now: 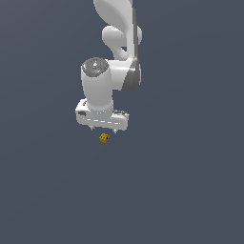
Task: Pick up the object and move it to a goal position.
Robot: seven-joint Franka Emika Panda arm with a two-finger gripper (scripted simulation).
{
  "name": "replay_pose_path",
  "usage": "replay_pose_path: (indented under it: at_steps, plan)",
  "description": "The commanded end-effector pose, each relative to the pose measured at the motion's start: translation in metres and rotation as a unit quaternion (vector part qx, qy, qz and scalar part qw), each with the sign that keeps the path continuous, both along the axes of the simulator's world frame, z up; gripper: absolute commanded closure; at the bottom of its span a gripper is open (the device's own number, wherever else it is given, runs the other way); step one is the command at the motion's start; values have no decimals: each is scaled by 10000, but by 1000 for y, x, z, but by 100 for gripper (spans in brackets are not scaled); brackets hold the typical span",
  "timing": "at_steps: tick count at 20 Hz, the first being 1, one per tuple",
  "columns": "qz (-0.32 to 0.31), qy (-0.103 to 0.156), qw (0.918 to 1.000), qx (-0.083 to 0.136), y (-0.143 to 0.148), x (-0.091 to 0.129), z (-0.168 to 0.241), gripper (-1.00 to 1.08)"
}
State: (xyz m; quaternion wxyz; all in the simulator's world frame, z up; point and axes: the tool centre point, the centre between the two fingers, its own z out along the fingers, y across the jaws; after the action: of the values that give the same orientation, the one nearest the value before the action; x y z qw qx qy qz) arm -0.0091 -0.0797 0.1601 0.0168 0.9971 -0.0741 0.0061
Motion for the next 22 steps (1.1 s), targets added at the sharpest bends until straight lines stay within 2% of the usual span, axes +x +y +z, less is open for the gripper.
replay_pose_path:
  at_steps: [1,12,22]
  plan:
    - [-219,5,9998,42,-3,-6,-15,-92]
    - [-1266,20,9918,169,-16,-41,-79,-92]
    - [-1402,28,9900,176,-18,-46,-90,-92]
